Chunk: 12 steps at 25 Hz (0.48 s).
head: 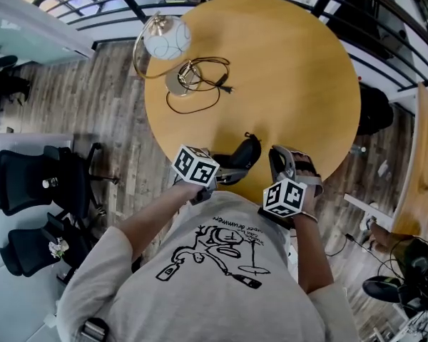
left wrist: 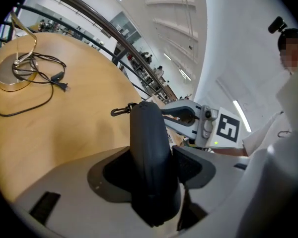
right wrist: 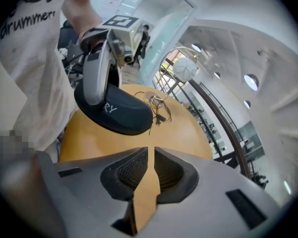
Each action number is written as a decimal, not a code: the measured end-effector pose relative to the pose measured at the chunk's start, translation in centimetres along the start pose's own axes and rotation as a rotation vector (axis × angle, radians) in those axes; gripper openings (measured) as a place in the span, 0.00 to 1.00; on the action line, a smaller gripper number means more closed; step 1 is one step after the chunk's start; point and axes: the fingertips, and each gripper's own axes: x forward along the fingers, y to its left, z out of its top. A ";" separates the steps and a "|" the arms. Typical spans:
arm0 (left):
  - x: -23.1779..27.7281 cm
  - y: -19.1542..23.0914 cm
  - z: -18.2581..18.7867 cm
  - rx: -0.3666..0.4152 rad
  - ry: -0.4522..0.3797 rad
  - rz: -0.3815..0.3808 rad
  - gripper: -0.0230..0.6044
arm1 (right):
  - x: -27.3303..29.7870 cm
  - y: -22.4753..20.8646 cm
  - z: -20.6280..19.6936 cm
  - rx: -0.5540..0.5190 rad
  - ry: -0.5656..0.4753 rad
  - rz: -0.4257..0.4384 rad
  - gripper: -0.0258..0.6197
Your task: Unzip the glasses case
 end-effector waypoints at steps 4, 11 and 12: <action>2.1 4.5 0.9 -0.023 -0.054 0.101 0.45 | -0.7 -0.3 -1.3 0.163 0.009 0.016 0.08; 9.0 11.0 2.1 -0.008 -0.040 0.220 0.45 | -1.2 1.2 -2.0 0.305 -0.003 0.065 0.08; 9.7 11.7 2.1 -0.009 -0.038 0.230 0.45 | -1.4 1.4 -1.9 0.327 -0.008 0.070 0.08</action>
